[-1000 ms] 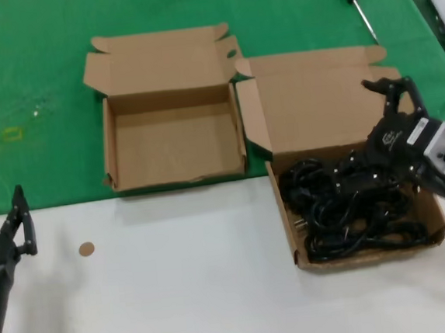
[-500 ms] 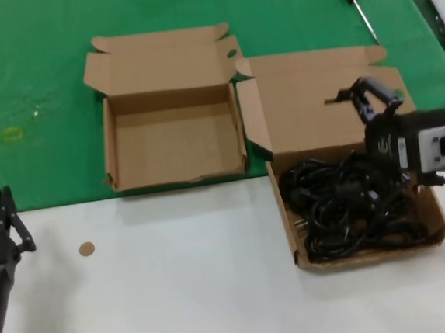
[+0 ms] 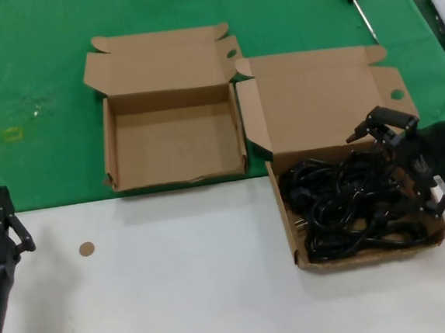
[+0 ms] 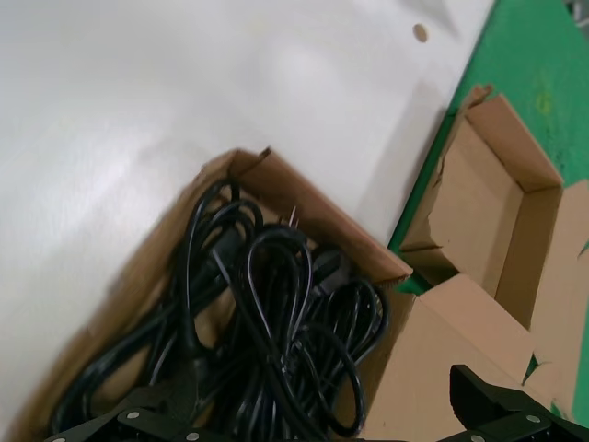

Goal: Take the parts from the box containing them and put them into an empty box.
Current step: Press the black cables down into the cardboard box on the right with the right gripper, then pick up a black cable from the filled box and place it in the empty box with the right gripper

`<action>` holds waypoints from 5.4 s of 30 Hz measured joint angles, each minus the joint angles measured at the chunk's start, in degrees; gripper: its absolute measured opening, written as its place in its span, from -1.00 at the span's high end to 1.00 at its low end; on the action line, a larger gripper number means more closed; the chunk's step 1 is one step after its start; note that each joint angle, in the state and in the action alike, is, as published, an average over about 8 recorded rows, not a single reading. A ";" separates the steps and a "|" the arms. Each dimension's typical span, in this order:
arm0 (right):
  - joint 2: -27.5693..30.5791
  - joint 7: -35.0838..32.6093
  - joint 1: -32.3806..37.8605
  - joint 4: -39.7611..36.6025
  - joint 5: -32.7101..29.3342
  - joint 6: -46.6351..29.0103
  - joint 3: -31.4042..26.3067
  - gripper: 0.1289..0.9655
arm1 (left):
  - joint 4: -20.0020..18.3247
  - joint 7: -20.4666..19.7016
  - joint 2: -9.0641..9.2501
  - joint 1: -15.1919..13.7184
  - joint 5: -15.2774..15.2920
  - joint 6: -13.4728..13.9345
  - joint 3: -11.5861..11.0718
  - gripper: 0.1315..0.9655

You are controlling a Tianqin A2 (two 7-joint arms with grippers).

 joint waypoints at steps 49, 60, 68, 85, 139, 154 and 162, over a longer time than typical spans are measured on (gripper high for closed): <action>-5.09 -11.09 -4.14 -6.43 -3.78 2.26 3.43 0.28 | 0.00 -0.05 0.00 0.00 0.02 0.00 0.00 0.95; -4.44 -9.30 -4.94 -5.17 -2.86 1.59 4.24 0.72 | 0.00 -0.04 0.00 0.00 0.03 0.00 0.00 0.95; -2.46 -3.48 -3.60 -2.82 -1.68 -1.49 5.39 0.84 | 0.00 -0.03 0.00 0.00 0.03 0.00 0.00 0.95; -6.12 5.92 3.42 -4.07 -1.37 -3.08 5.98 0.85 | 0.00 -0.02 0.00 0.00 0.02 0.00 0.00 0.95; -47.54 -9.42 18.58 -48.00 -7.81 23.36 -2.71 0.86 | 0.00 -0.01 0.00 0.00 0.01 0.00 0.00 0.95; -48.58 -14.18 19.24 -52.24 -5.55 24.58 -1.28 0.72 | 0.00 -0.01 0.00 0.00 0.01 0.00 0.00 0.95; -46.50 -11.44 17.72 -48.01 -5.88 23.45 -1.60 0.56 | 0.00 -0.01 0.00 0.00 0.01 0.00 0.00 0.95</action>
